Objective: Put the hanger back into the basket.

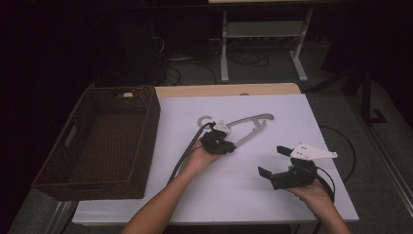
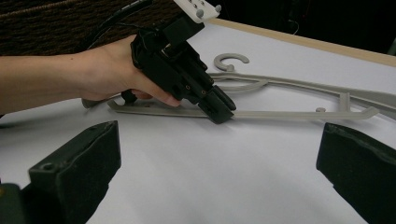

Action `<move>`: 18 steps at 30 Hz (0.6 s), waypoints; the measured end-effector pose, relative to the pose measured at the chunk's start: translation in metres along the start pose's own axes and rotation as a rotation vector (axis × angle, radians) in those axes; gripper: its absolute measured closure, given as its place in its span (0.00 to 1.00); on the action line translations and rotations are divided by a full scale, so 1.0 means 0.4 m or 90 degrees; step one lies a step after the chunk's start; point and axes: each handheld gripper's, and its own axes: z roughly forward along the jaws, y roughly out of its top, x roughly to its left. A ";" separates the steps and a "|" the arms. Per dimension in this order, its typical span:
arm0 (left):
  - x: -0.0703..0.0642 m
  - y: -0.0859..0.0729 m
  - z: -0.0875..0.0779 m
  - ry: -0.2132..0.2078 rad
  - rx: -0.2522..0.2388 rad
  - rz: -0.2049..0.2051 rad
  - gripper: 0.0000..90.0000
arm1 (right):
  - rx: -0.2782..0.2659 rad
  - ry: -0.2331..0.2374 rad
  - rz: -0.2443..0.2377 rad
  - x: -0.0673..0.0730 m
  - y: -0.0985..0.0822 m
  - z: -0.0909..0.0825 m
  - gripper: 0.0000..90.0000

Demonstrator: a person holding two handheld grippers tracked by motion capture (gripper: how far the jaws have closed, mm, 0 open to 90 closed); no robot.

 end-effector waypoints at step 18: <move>-0.119 -0.023 -0.029 -0.099 0.022 0.057 0.90 | -0.002 -0.002 0.000 0.002 0.002 -0.002 0.00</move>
